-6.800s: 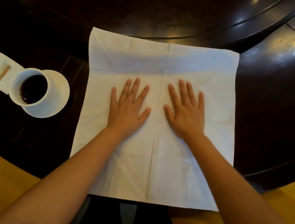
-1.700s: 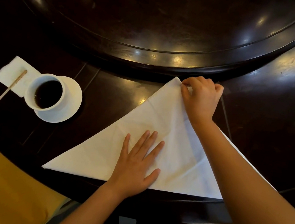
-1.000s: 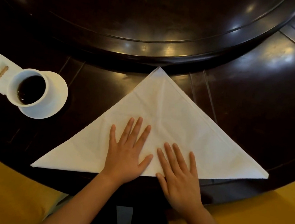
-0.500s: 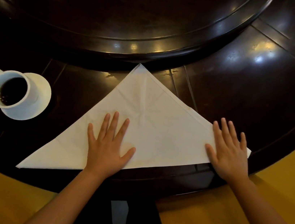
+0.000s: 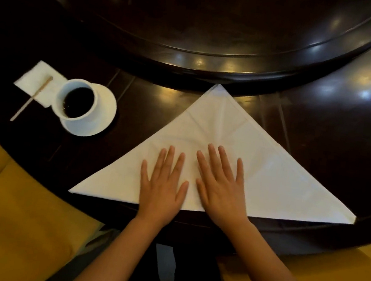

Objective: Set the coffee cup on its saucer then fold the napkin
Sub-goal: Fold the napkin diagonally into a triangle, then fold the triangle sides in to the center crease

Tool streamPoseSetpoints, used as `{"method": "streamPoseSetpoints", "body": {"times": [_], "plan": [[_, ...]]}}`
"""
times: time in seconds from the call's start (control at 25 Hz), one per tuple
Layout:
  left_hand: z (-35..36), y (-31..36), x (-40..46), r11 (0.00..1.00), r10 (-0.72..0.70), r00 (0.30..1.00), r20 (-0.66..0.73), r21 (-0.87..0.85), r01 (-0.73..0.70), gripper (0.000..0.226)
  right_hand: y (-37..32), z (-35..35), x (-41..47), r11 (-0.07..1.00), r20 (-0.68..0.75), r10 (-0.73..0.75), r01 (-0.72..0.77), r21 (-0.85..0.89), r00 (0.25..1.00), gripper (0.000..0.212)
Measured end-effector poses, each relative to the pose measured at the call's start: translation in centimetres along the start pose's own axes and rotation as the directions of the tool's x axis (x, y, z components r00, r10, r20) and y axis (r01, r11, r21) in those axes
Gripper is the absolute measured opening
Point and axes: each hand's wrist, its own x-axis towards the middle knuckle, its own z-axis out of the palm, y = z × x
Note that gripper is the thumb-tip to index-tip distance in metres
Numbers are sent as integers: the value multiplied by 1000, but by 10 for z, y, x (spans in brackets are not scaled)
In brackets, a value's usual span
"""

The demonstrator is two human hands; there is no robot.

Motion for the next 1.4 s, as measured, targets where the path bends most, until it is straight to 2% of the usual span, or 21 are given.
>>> {"method": "streamPoseSetpoints", "body": {"times": [0.08,0.36,0.48,0.6,0.64,0.72,0.8,0.92,1.0,1.12,1.32,1.4], "plan": [[2,-17,-7,999,-48,999,-1,-3,48,65,-5,8,8,999,63,12,-10,-45,998,58],[8,-109,-57,966,-240,970,-40,-108,235,65,-3,13,8,999,74,21,-19,-26,997,61],[8,-119,-66,945,-318,948,-30,-94,314,69,-3,12,7,999,79,21,-19,-28,997,61],[2,-110,-63,877,-477,877,-56,-101,470,75,-7,11,6,999,95,40,-37,-30,995,62],[-1,-99,-56,873,-482,873,-73,-122,472,75,-10,10,5,998,105,50,-47,-32,993,63],[-8,-63,-37,935,-338,934,-116,-153,320,71,-17,11,1,999,121,50,-48,-18,991,63],[-9,-17,-13,990,-95,986,-139,-117,79,68,-18,9,-5,997,113,53,-59,51,992,61],[0,34,12,992,118,991,-70,-23,-120,65,9,-2,-23,981,56,164,-169,98,985,58],[10,47,19,986,169,986,-11,5,-169,65,44,-11,-44,959,15,274,-274,75,962,59],[17,50,22,982,183,983,-2,48,-183,70,97,-31,-81,892,22,451,-451,17,892,62],[15,49,23,980,198,980,-28,35,-197,76,141,-53,-120,787,55,605,-587,-191,794,60],[13,50,24,979,201,979,-26,42,-200,76,151,-59,-122,725,103,688,-675,-135,718,58]]}}
